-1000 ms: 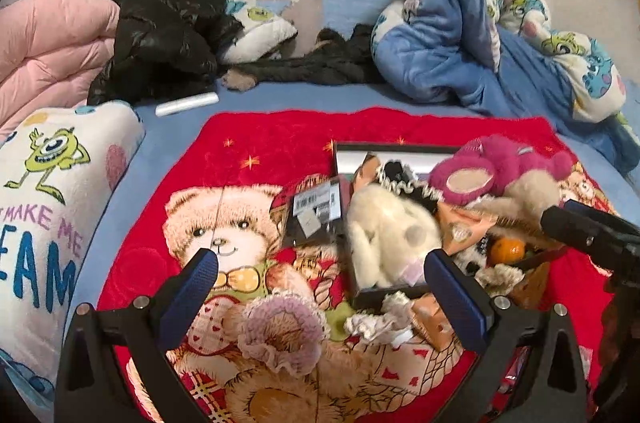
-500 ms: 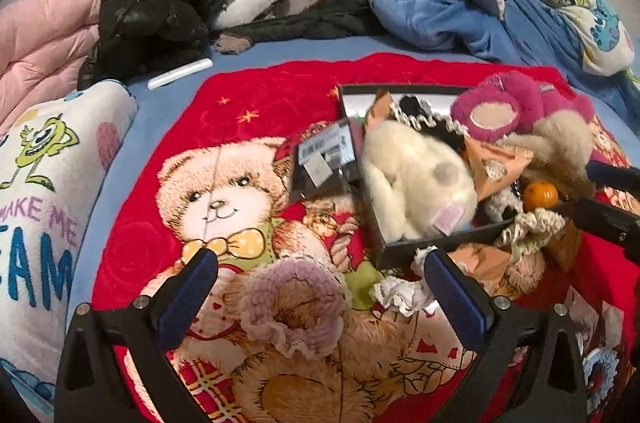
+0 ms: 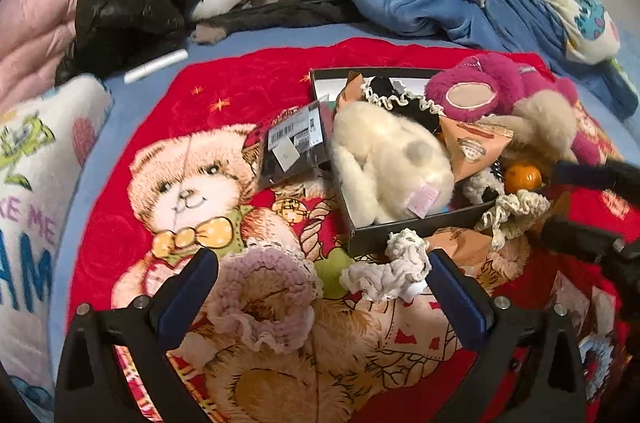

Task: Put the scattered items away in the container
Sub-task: 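Grasp a cream ruffled scrunchie with the right gripper while the left grasps a white lace one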

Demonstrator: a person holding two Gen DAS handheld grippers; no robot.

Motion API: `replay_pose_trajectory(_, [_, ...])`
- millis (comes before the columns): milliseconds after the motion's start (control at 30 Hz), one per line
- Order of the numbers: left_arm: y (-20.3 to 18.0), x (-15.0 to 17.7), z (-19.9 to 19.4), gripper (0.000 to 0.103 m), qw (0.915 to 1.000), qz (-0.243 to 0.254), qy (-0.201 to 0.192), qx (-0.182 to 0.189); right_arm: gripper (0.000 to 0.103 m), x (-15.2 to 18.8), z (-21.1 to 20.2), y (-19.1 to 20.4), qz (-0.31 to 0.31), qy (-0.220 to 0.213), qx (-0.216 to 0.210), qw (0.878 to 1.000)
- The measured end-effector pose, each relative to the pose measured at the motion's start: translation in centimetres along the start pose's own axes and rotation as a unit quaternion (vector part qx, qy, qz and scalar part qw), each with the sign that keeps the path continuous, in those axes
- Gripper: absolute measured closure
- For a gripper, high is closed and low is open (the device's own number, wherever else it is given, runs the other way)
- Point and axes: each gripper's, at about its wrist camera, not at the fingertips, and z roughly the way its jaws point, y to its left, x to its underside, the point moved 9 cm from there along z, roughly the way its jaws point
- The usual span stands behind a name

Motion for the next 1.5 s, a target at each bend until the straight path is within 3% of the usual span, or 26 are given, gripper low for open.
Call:
replay_pose_trajectory(233, [-0.5, 0.6, 1.1, 0.0, 0.9999, 0.007, 0.012, 0.004, 0.032, 0.9, 1.5, -0.5, -0.002, 0.026, 0.01, 1.0])
replay_pose_trajectory(533, [-1.0, 1.0, 2.1, 0.023, 0.9996, 0.0, 0.02, 0.019, 0.056, 0.7, 1.7, -0.3, -0.014, 0.013, -0.003, 1.0])
replay_pose_trajectory(700, [-1.6, 0.8, 1.9, 0.043, 0.9992, 0.002, 0.01, 0.038, 0.069, 0.7, 1.6, -0.8, -0.007, 0.009, 0.003, 1.0])
replay_pose_trajectory(833, [-2.6, 0.5, 1.6, 0.068, 0.9986, 0.012, 0.0, 0.052, 0.089, 0.8, 1.9, -0.6, -0.009, 0.014, 0.002, 1.0])
replay_pose_trajectory(867, [-2.8, 0.4, 1.4, 0.074, 0.9984, 0.011, -0.005, 0.056, 0.09, 0.9, 2.0, -0.7, -0.011, 0.016, 0.005, 1.0])
replay_pose_trajectory(1067, [-2.6, 0.1, 0.9, 0.084, 0.9989, 0.013, -0.01, 0.044, 0.091, 0.5, 1.4, -1.0, -0.003, 0.001, 0.008, 1.0])
replay_pose_trajectory(1500, [-1.2, -2.5, -3.4, 0.086, 0.9957, -0.018, -0.082, 0.04, 0.091, -1.1, -0.9, -2.1, 0.045, -0.05, -0.008, 0.998])
